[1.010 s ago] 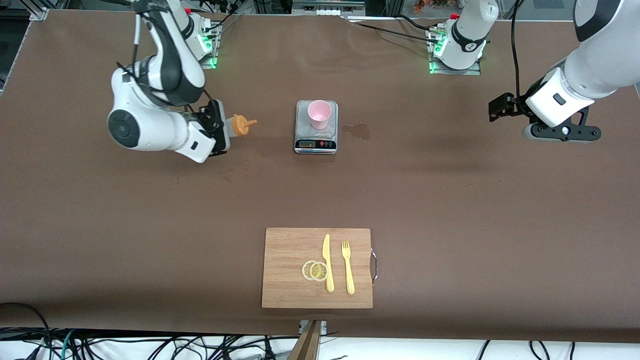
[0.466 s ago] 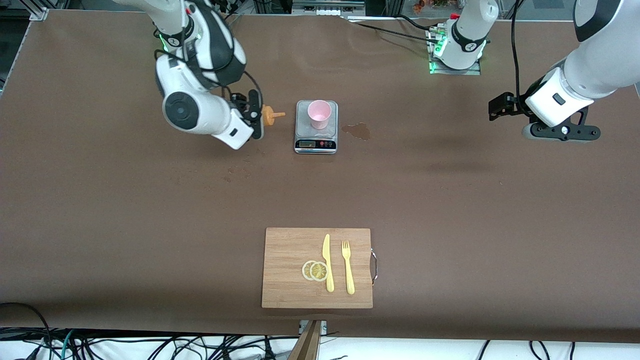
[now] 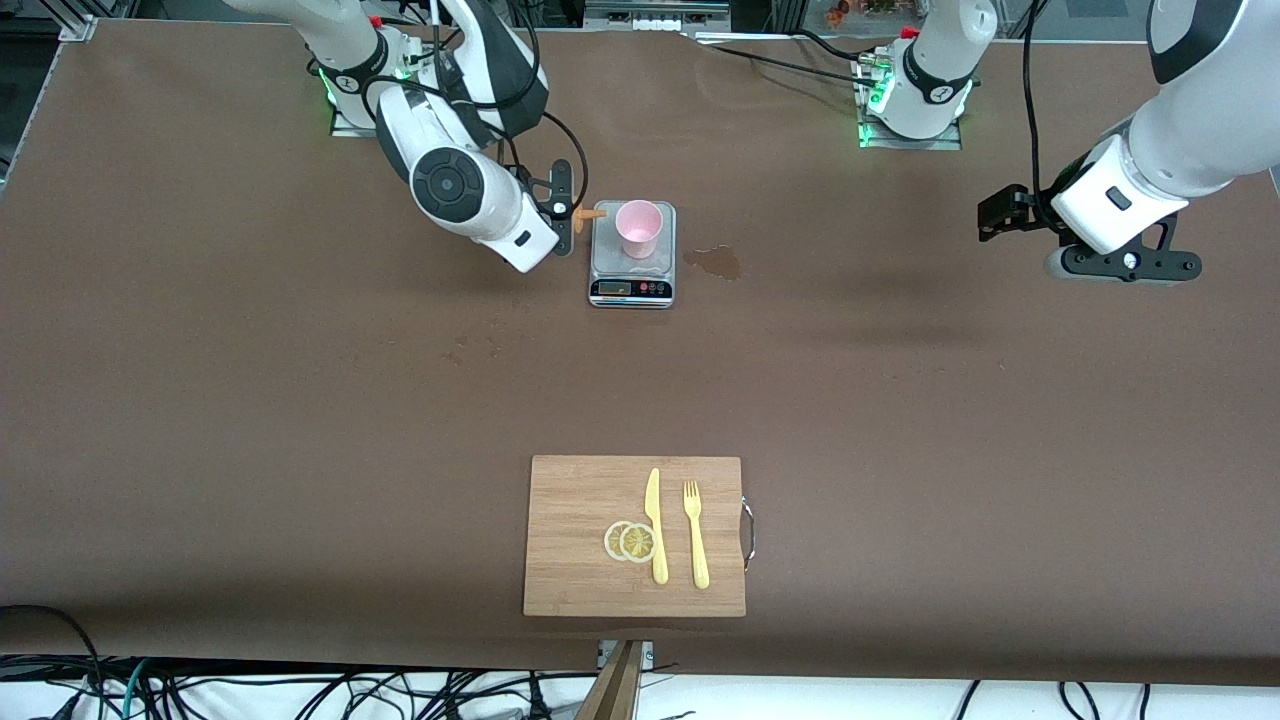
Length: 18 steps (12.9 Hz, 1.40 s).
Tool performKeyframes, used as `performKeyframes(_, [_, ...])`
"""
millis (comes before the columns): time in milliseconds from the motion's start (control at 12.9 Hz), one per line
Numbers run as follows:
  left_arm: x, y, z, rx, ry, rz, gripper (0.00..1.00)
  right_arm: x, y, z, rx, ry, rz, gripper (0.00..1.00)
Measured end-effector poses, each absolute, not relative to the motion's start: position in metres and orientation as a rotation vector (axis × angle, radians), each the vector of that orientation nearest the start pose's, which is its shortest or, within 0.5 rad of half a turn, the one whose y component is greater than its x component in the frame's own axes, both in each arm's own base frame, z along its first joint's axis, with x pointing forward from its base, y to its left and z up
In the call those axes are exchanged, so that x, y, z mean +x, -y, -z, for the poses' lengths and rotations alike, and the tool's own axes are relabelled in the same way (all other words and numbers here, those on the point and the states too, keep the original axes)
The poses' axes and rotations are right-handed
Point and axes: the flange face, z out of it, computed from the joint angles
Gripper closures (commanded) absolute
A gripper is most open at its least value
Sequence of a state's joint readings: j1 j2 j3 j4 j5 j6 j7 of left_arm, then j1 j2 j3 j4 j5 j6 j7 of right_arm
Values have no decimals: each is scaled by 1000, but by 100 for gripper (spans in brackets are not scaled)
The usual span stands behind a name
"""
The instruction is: Add sauce to pink cup with both arms
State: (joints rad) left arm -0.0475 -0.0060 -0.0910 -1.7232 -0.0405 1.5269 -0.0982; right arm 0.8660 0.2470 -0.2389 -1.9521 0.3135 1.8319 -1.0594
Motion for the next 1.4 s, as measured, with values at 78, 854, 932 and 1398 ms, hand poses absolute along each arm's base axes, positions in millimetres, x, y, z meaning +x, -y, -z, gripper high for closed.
performKeyframes(78, [533,79,-553,-3143,-60,-306,0,434,-357,-332,-2019,1971,-438,95])
performKeyframes(854, [533,79,-553,-3143,-60,-306,0,409,-379,-306,-2054,2058,-540,95])
performKeyframes(932, [533,79,-553,-3143,-60,-306,0,407,-381,-303,-2060,2067,-549,95])
performKeyframes(1398, [533,79,-553,-3143,-60,-306,0,399,-392,-299,-2095,2121,-572,95])
